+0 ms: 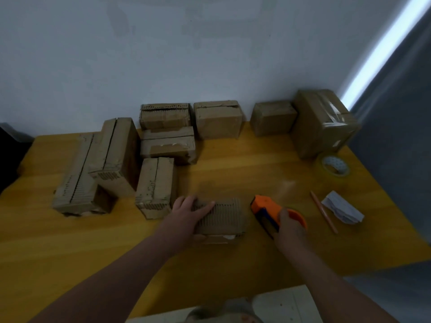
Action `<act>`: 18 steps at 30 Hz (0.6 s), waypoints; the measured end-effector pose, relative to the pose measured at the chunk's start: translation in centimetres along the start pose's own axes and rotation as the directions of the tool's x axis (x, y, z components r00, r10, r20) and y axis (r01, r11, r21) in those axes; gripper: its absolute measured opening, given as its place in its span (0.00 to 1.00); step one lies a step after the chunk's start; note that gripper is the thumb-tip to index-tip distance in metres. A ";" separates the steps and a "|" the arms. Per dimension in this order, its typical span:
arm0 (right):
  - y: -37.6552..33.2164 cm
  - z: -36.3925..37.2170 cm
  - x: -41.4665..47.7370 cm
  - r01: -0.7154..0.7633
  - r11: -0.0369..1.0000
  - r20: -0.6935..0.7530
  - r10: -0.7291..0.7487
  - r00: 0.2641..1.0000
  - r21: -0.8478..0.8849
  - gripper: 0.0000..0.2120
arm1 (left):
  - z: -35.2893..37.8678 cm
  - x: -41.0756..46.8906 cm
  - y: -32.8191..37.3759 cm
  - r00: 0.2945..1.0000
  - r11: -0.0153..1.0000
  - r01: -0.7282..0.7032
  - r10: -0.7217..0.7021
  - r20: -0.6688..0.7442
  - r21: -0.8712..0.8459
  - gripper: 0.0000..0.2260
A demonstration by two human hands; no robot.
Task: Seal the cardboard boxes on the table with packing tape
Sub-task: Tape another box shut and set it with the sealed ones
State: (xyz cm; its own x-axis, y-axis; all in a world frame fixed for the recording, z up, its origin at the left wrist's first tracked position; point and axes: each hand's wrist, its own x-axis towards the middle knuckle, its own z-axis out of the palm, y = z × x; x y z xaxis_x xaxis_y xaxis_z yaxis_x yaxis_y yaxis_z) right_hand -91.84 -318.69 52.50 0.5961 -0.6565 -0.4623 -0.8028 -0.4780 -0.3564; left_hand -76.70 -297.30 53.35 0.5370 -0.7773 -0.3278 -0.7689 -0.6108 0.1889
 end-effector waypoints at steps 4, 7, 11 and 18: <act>0.1 -0.1 -0.4 0.073 0.996 -0.197 -0.062 0.979 0.051 0.13 | 0.6 -2.0 -0.6 0.997 0.999 -0.047 0.046 0.056 0.016 0.37; -1.8 -1.0 -1.1 0.241 0.933 -0.281 -0.164 0.945 0.265 0.12 | 1.3 -3.0 -1.0 0.994 0.997 -0.079 0.078 0.070 0.020 0.37; -5.0 -3.3 -2.8 0.362 0.707 -0.298 -0.220 0.929 0.607 0.11 | 2.0 -3.6 -1.7 0.988 0.990 -0.137 0.135 0.075 0.027 0.37; -7.9 -2.9 -5.0 0.457 0.678 -0.084 -0.507 0.858 0.575 0.28 | 2.2 -3.8 -2.2 0.983 0.986 -0.166 0.168 0.077 -0.031 0.33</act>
State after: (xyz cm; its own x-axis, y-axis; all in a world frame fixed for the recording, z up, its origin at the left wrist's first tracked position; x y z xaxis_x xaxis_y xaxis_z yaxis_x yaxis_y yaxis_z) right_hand -88.50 -313.28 59.99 0.9173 -0.3698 -0.1474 -0.2643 -0.2887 -0.9202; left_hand -77.82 -292.68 52.11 0.3720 -0.8550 -0.3615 -0.8361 -0.4777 0.2695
